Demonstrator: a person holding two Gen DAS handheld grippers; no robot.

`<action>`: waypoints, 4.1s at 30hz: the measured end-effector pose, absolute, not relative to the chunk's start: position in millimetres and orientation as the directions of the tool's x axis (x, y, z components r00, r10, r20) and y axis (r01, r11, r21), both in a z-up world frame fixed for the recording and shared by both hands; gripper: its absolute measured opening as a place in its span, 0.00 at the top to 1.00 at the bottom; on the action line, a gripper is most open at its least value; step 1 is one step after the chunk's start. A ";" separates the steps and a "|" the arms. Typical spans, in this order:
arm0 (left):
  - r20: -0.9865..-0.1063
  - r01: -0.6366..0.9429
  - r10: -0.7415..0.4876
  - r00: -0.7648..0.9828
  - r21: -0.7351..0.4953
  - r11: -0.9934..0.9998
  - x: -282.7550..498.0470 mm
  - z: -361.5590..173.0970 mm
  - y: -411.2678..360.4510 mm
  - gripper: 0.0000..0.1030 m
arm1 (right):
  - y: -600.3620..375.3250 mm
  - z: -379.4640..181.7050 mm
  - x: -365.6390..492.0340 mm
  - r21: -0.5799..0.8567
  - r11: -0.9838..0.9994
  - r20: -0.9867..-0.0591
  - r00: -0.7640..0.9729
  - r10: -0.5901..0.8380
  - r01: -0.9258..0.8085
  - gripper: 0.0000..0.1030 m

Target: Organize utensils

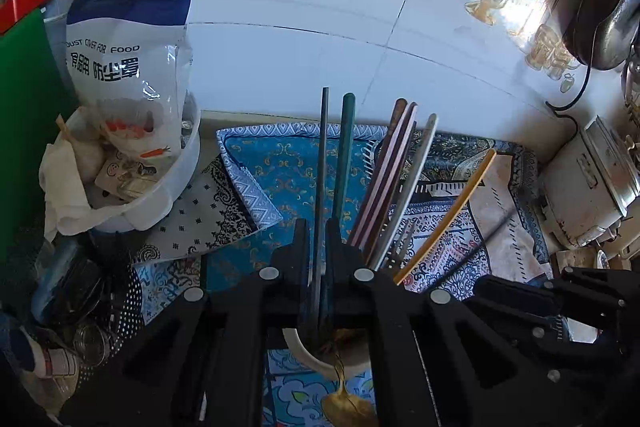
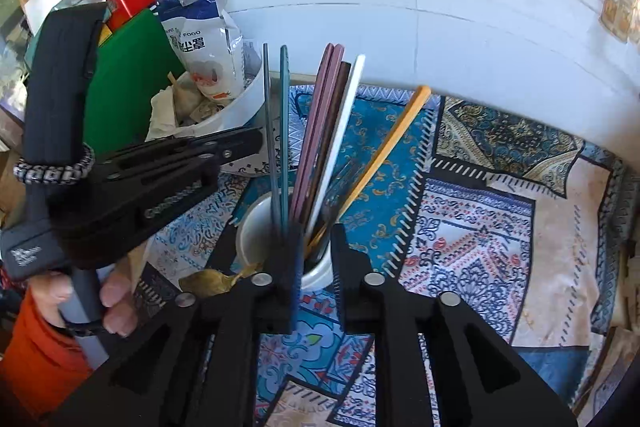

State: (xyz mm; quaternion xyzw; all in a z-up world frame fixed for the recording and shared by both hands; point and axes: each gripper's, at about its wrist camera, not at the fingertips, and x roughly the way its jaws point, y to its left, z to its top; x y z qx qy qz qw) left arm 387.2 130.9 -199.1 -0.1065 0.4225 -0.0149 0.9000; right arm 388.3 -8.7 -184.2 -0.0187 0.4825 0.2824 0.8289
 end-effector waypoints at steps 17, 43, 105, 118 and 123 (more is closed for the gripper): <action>-0.423 -0.182 0.127 0.897 -0.093 0.979 213.2 -31.6 41.6 0.56 | -120.8 -42.2 278.8 0.115 0.798 -0.497 0.661 0.562 -0.592 0.79; -0.150 -0.145 0.137 0.979 -0.040 0.989 -14.9 9.6 3.9 0.01 | -175.7 8.9 58.1 0.097 0.971 -0.158 0.960 0.232 -0.219 0.00; -0.178 -0.108 0.099 0.979 -0.038 0.993 -19.6 -4.0 6.2 0.01 | -159.5 7.0 37.2 0.044 0.984 -0.171 0.969 0.178 -0.173 0.00; -0.175 -0.107 0.099 0.979 -0.033 0.994 -27.3 -1.8 -3.8 0.01 | -166.3 7.4 33.5 0.057 0.983 -0.168 0.969 0.179 -0.172 0.00; -0.178 -0.103 0.095 0.979 -0.032 0.994 -27.7 -2.4 -5.8 0.01 | -167.3 6.5 33.7 0.060 0.984 -0.173 0.968 0.179 -0.171 0.00</action>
